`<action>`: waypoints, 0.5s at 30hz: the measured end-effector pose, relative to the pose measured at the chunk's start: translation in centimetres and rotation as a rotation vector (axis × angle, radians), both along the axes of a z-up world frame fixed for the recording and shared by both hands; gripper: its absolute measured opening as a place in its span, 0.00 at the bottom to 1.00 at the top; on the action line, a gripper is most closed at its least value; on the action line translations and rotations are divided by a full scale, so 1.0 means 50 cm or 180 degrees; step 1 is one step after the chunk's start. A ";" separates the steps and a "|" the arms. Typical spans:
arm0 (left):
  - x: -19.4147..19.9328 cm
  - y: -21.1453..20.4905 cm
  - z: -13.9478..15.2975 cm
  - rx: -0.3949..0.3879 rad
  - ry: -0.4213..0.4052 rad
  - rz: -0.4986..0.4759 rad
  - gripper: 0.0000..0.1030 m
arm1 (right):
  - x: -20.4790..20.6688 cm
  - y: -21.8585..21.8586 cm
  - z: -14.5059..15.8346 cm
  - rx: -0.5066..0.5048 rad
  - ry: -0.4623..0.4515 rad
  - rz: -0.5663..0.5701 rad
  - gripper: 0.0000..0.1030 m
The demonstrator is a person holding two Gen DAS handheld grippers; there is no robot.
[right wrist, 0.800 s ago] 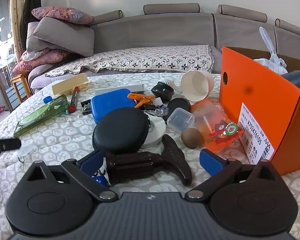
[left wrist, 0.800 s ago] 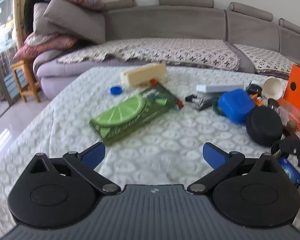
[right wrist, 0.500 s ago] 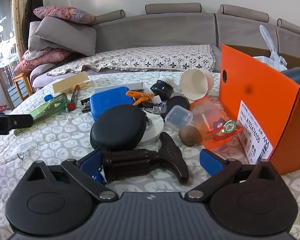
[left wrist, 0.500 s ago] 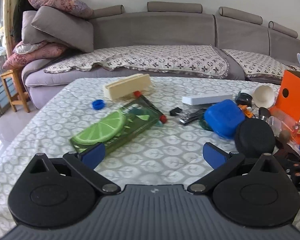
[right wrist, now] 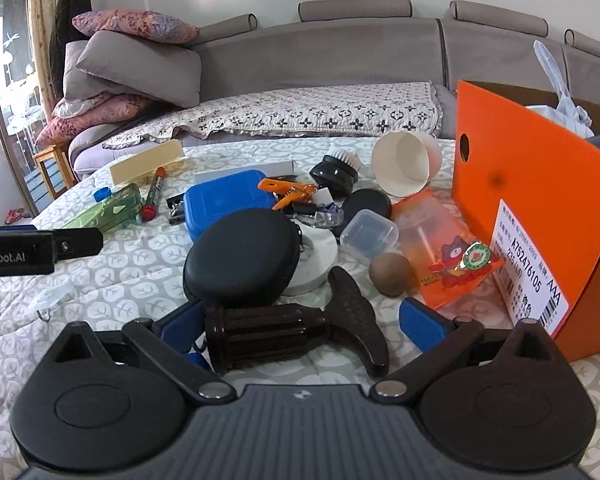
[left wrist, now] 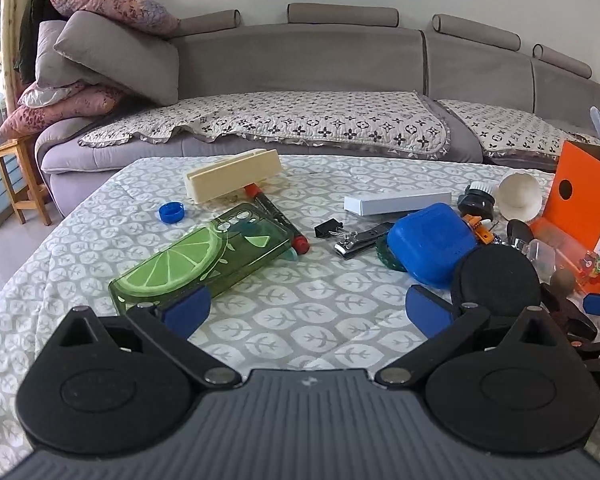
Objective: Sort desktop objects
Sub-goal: 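Grasp the black-handled tool with the right gripper while the left gripper grasps the black round case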
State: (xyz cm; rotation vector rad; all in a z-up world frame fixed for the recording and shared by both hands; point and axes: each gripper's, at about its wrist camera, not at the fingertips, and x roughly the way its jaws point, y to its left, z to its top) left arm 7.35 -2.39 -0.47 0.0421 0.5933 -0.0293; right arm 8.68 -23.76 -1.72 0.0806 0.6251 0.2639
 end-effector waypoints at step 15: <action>0.005 -0.031 0.007 0.0044 0.0095 -0.0026 1.00 | -0.002 0.003 0.000 -0.0018 0.0010 -0.0025 1.00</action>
